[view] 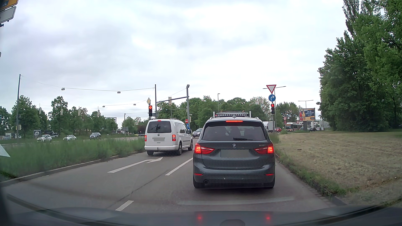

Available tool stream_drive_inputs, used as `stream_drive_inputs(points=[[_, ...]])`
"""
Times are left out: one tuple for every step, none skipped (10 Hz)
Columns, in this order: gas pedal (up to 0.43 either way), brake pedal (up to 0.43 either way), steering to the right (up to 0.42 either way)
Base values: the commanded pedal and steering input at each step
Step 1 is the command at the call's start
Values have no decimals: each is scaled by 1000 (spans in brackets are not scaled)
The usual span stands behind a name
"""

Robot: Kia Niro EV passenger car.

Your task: Follow the waypoints while adhering to traffic rules and regulations

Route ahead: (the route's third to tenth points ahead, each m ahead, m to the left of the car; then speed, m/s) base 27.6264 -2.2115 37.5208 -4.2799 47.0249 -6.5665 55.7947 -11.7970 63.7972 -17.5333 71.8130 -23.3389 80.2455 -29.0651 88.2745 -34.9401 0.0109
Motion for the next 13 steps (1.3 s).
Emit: stream_drive_inputs(points=[[0,226,22],[0,226,22],[0,226,22],[0,226,22],[0,226,22],[0,226,22],[0,226,22],[0,226,22],[0,226,22],[0,226,22],[0,226,22],[0,226,22],[0,226,22]])
